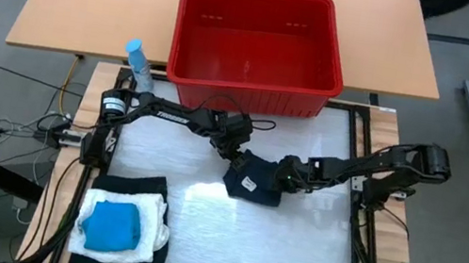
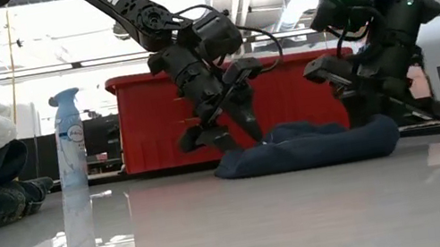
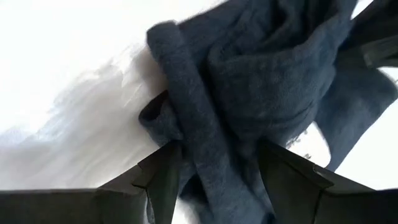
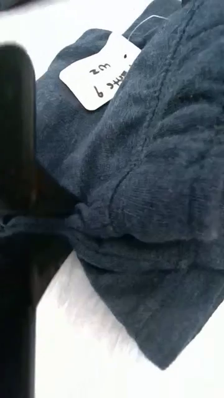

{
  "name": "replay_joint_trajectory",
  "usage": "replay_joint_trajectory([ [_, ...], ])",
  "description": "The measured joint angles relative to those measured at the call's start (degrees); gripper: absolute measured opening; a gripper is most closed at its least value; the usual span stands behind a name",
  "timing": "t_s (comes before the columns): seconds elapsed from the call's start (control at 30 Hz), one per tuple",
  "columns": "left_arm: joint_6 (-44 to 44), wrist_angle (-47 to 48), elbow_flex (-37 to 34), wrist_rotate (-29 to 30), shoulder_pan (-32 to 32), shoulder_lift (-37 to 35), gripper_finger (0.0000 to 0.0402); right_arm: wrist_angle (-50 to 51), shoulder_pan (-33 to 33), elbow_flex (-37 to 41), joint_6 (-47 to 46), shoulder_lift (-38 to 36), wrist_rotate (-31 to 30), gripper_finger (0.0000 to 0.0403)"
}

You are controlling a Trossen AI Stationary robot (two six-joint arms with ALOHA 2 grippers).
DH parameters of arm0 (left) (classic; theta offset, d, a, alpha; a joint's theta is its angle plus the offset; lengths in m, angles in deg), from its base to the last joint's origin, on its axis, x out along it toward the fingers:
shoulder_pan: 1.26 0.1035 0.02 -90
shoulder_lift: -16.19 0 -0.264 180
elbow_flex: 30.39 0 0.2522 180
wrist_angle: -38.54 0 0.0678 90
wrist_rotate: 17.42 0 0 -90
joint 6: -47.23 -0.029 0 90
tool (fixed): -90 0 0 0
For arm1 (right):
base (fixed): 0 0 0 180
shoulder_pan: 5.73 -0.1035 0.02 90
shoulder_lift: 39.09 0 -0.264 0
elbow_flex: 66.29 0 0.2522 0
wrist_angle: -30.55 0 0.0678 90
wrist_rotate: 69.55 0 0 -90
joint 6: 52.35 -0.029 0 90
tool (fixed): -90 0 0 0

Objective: Fold Laundry from Bin
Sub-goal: Stack the gray shorts on top of the blue shorts

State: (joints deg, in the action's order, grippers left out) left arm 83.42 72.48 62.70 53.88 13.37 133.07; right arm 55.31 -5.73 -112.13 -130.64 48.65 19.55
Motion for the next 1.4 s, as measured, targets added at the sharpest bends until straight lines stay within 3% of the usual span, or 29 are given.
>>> replay_joint_trajectory([
  [0.1, -0.79, -0.87, 0.02, -0.24, 0.01, 0.00, 0.0199, -0.93, 1.05, 0.15, 1.92, 0.22, 1.26, 0.0026],
  [0.3, -3.65, 4.50, 0.02, -8.05, 3.00, -2.57, 0.0199, -1.07, 2.46, 0.53, 3.24, -1.75, 2.54, 0.0026],
  [0.43, -4.08, 10.09, 0.02, -7.62, 5.96, -7.08, 0.0187, -2.04, 2.59, 0.80, 3.35, -4.41, 1.62, 0.0026],
  [0.77, -0.79, 9.89, 0.02, -8.83, 7.91, -25.19, 0.0142, -8.55, 3.48, -1.02, 3.53, -11.39, 1.04, 0.0026],
  [0.9, 0.59, 10.04, 0.02, -5.21, 7.89, -34.03, 0.0135, -8.11, 3.40, -5.82, 5.72, -11.52, 0.96, 0.0026],
  [1.1, 1.42, 12.09, 0.02, 5.46, 7.89, -46.22, 0.0132, -7.63, 3.18, -15.60, 10.62, -6.19, 2.25, 0.0026],
  [1.4, 0.51, 20.38, 0.02, 17.40, 7.91, -57.17, 0.0132, 2.78, 2.50, -35.50, 19.54, 5.36, 5.87, 0.0026],
])
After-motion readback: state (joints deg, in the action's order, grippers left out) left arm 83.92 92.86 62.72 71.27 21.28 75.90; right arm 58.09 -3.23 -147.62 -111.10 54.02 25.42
